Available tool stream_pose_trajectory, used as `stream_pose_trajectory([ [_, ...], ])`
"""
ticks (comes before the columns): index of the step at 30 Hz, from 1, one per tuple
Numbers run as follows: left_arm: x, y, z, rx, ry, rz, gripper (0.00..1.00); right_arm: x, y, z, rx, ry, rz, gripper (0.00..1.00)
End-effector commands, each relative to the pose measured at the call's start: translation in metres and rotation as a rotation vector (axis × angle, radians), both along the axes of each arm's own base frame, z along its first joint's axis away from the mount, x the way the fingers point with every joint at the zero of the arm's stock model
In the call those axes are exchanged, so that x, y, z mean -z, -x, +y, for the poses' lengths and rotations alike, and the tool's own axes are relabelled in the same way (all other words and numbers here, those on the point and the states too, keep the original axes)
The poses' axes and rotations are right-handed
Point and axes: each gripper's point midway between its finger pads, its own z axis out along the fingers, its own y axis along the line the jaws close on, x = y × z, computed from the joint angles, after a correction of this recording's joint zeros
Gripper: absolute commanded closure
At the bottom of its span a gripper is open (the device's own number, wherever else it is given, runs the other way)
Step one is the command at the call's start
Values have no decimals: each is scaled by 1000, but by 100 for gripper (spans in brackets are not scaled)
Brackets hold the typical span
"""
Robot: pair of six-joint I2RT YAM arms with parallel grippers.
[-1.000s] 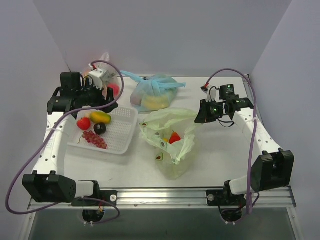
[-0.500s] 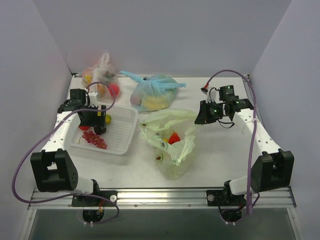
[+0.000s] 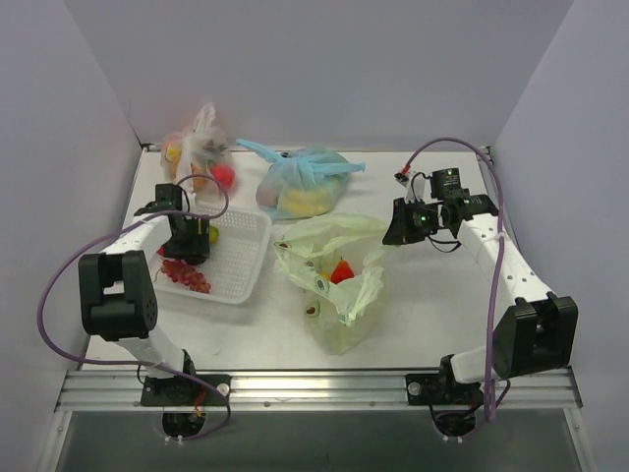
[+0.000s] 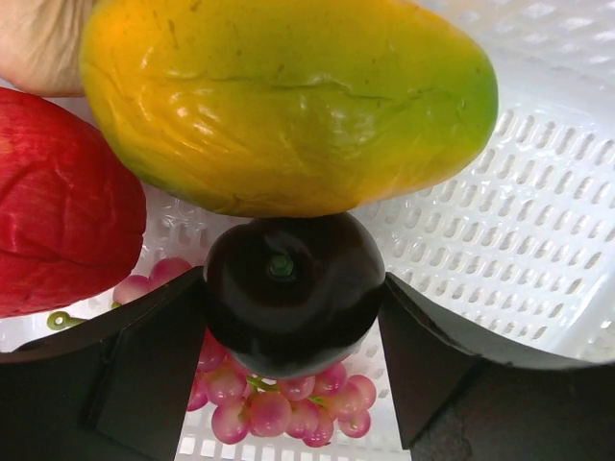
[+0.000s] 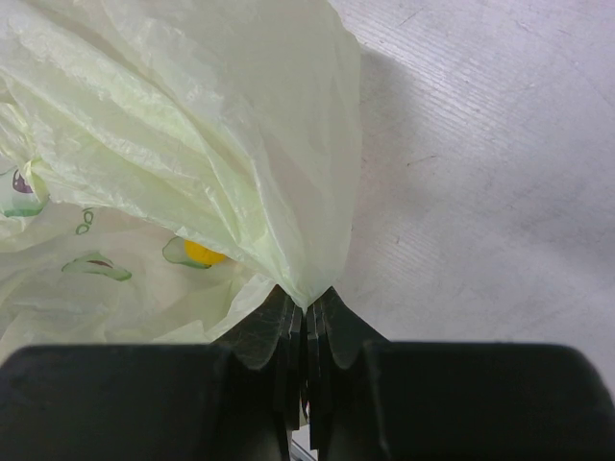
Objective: Place the fake fruits into the plastic bag and tie a complex knot
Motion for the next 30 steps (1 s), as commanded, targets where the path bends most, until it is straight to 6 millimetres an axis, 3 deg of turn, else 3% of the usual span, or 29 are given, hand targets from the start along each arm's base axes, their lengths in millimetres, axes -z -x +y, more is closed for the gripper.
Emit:
stream_pose_trajectory([
  [1,-6,-17,-5,4,16,-79,27,-5,5,1,-17,-7,-15,100],
  [4,-19,-20,-16,54,67,-109,49,-4,4,1,-15,-6,-9,100],
  [7,-62,-22,-36,117,137,-208,60,-6,4,1,-14,-8,-15,100],
  [9,-117,-22,-68,228,220,-324,63,-6,6,2,-16,-11,-14,100],
  [10,-137,-17,-93,305,258,-364,63,-6,6,1,-16,-9,-13,100],
  [11,-177,-13,-122,398,277,-457,63,-6,6,2,-18,-11,-13,100],
  [13,-216,0,-161,551,311,-556,63,-6,6,2,-18,-11,-13,100],
  [15,-261,27,-218,782,411,-646,63,-7,5,2,-19,-13,-17,100],
  [18,-291,54,-273,947,483,-695,63,-10,5,2,-17,-15,-22,100],
  [21,-284,74,-314,1062,525,-648,63,-13,3,3,-18,-18,-30,100],
  [27,-258,101,-357,1186,549,-559,52,-19,1,3,-21,-20,-46,100],
  [30,-247,119,-368,1243,552,-522,26,-18,1,4,-25,-23,-40,100],
])
